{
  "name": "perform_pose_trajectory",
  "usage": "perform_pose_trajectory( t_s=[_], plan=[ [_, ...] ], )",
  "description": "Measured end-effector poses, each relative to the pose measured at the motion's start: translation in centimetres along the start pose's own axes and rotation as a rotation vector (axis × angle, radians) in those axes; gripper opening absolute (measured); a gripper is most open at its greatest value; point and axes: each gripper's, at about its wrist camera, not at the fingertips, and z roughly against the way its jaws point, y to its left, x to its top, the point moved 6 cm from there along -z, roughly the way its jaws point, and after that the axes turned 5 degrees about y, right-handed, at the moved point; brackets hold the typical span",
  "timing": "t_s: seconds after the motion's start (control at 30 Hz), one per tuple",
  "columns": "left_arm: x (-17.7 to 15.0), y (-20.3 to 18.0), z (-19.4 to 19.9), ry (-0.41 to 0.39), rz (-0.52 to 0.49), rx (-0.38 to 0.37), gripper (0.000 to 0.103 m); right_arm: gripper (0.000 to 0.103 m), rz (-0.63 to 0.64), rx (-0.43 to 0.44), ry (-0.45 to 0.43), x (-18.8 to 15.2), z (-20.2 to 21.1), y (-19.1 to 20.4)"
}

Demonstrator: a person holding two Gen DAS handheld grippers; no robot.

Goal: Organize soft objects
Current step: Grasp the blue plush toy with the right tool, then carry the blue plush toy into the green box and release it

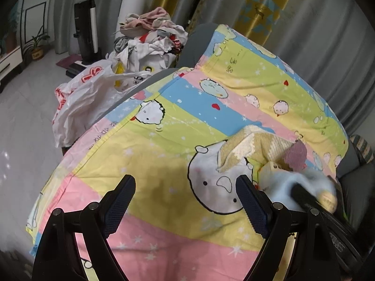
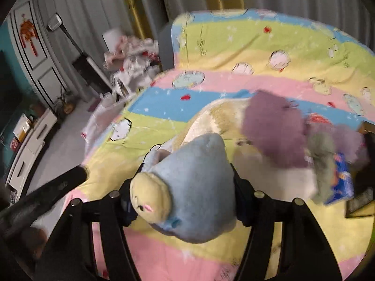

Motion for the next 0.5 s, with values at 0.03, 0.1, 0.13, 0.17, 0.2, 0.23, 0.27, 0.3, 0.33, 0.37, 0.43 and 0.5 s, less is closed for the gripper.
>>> perform_pose_trajectory(
  t_s=[0.03, 0.1, 0.13, 0.17, 0.2, 0.23, 0.27, 0.3, 0.33, 0.37, 0.43, 0.5],
  plan=[
    [-0.1, -0.3, -0.1, 0.002, -0.008, 0.001, 0.088, 0.063, 0.006, -0.043, -0.031, -0.3, 1.1, -0.7],
    [-0.5, -1.0, -0.1, 0.008, -0.039, 0.0, 0.088, 0.063, 0.027, -0.191, -0.099, -1.6, 3.3, -2.5],
    [-0.6, -1.4, -0.1, 0.005, -0.055, 0.001, 0.088, 0.063, 0.032, -0.258, -0.123, -2.3, 4.1, -3.3],
    [-0.8, -1.9, 0.0, -0.003, -0.07, 0.008, 0.088, 0.063, 0.031, -0.288, -0.137, -2.8, 4.5, -4.0],
    [-1.0, -2.2, 0.1, -0.008, -0.08, 0.016, 0.088, 0.063, 0.013, -0.319, -0.162, -3.5, 4.7, -5.1],
    [-1.2, -2.6, 0.2, -0.011, -0.091, 0.022, 0.088, 0.063, -0.003, -0.353, -0.172, -4.1, 4.6, -6.0],
    [-1.4, -3.1, 0.1, -0.011, -0.106, 0.026, 0.088, 0.064, -0.006, -0.387, -0.173, -4.7, 4.4, -6.7],
    [-1.7, -3.6, 0.1, -0.008, -0.12, 0.028, 0.088, 0.064, 0.01, -0.417, -0.162, -5.7, 3.5, -7.4],
    [-2.0, -4.2, 0.0, -0.004, -0.131, 0.027, 0.088, 0.064, 0.025, -0.419, -0.136, -6.6, 2.6, -7.7],
    [-2.3, -5.0, -0.1, 0.002, -0.146, 0.022, 0.088, 0.064, 0.029, -0.414, -0.102, -7.5, 1.8, -8.1],
    [-2.9, -6.1, -0.1, 0.01, -0.172, 0.011, 0.088, 0.069, 0.02, -0.394, -0.038, -9.0, 0.5, -8.8],
    [-3.6, -7.4, -0.1, 0.011, -0.222, 0.01, 0.088, 0.075, 0.034, -0.348, -0.002, -9.5, 0.4, -8.5]
  ],
)
